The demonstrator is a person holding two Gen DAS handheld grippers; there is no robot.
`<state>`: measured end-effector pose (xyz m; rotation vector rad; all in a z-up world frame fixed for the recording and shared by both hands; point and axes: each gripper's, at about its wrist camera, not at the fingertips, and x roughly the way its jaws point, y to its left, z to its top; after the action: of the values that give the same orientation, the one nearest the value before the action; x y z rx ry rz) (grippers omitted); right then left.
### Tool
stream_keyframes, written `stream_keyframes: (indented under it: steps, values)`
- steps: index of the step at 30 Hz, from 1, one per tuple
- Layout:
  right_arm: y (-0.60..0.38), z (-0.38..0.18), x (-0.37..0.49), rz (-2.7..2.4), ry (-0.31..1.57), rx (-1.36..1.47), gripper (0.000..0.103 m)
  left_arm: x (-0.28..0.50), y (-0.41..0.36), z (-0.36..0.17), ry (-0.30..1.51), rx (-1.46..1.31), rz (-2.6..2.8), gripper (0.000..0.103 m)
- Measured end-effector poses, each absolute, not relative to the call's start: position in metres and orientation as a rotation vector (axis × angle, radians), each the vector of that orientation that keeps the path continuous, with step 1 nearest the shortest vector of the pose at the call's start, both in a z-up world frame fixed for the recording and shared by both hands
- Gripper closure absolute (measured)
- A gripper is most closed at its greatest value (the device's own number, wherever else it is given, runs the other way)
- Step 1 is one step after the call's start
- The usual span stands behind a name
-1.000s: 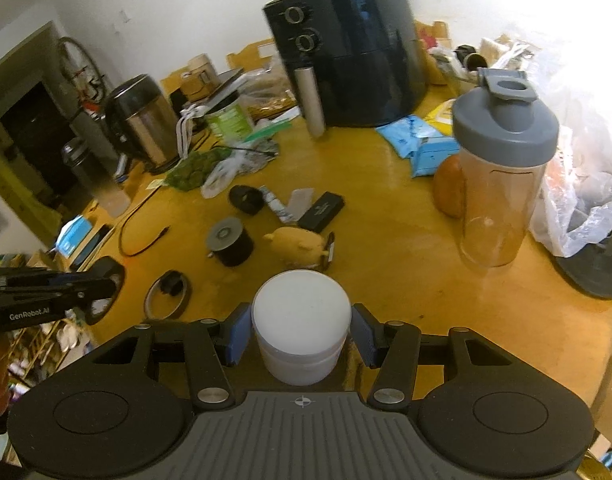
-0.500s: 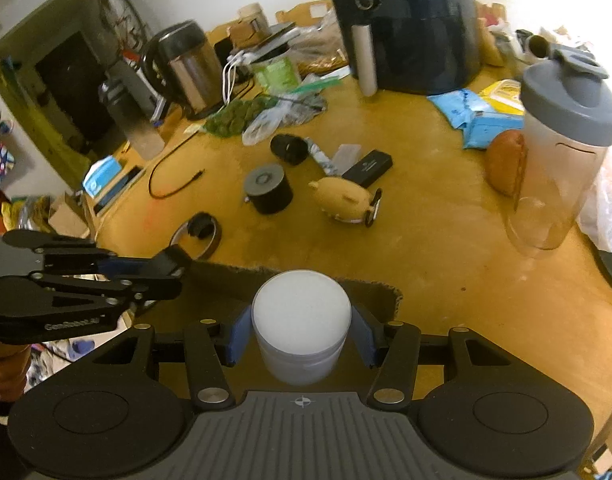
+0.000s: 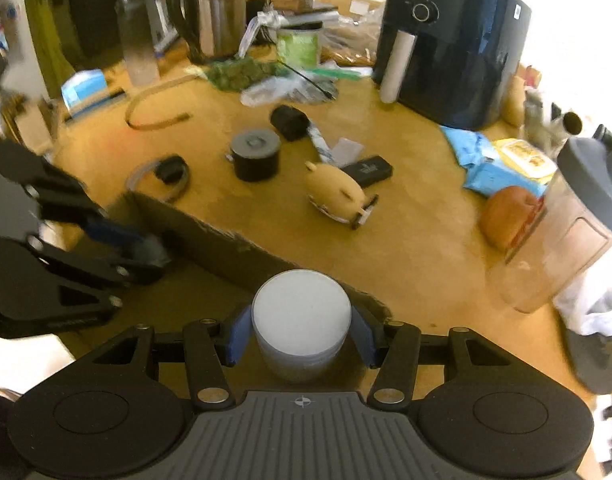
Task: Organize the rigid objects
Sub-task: 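Lower the tape roll into the box with the left tool while the right tool releases the jar there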
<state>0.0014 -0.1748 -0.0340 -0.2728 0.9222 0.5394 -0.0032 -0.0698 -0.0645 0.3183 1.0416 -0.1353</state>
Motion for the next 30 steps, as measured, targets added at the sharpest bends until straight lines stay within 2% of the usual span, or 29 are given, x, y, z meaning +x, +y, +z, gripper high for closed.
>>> stream_keyframes:
  steps: [1, 3, 7, 9, 14, 21, 30]
  values:
    - [-0.176, -0.033, 0.002, 0.533, 0.919, -0.261, 0.046, -0.005, -0.069, -0.062, 1.036, 0.309, -0.136, 0.042]
    - [-0.181, -0.030, 0.002, 0.530, 0.918, -0.238, 0.035, -0.009, -0.067, -0.055, 1.020, 0.296, -0.123, 0.038]
    - [-0.191, -0.022, 0.001, 0.524, 0.909, -0.185, 0.022, -0.013, -0.061, -0.040, 0.999, 0.249, -0.111, 0.038]
    - [-0.196, -0.018, 0.002, 0.518, 0.920, -0.146, 0.012, -0.015, -0.058, -0.033, 0.990, 0.227, -0.102, 0.038]
    - [-0.204, -0.013, 0.009, 0.491, 0.995, -0.043, 0.000, -0.014, -0.050, -0.017, 0.976, 0.181, -0.075, 0.038]
    - [-0.202, -0.013, 0.016, 0.426, 1.089, -0.050, 0.000, -0.013, -0.032, -0.010, 1.003, 0.048, -0.027, 0.037]
    - [-0.197, -0.013, 0.018, 0.401, 1.130, -0.080, 0.000, -0.014, -0.012, -0.014, 1.051, -0.049, 0.070, 0.029]
